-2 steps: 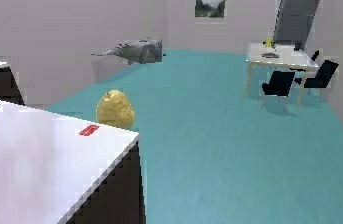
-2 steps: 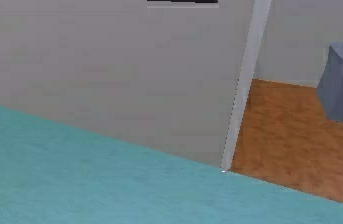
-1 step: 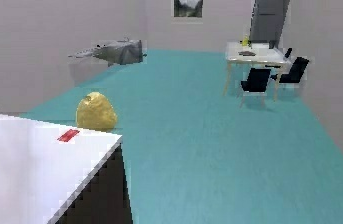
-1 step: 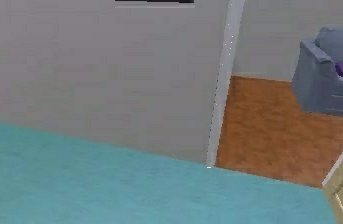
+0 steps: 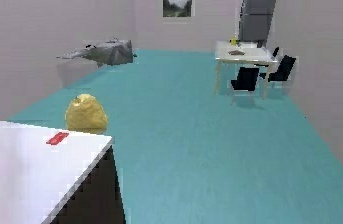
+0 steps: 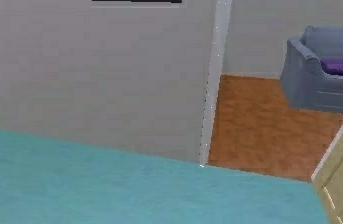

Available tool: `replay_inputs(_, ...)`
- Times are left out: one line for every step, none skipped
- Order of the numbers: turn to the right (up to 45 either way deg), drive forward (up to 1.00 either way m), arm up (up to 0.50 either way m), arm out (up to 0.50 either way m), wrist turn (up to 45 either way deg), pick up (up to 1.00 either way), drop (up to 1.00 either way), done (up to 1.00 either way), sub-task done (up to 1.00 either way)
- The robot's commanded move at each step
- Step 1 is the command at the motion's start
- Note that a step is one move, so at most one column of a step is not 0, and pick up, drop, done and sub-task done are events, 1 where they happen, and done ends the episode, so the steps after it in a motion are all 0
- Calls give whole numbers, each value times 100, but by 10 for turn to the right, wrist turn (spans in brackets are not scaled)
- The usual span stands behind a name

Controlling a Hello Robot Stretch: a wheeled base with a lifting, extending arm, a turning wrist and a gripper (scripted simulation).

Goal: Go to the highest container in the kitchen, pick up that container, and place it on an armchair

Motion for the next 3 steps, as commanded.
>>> replay_inputs(450,0,0,0,0,0,0,0,0)
replay_inputs(450,0,0,0,0,0,0,0,0)
replay_inputs(120,0,0,0,0,0,0,0,0)
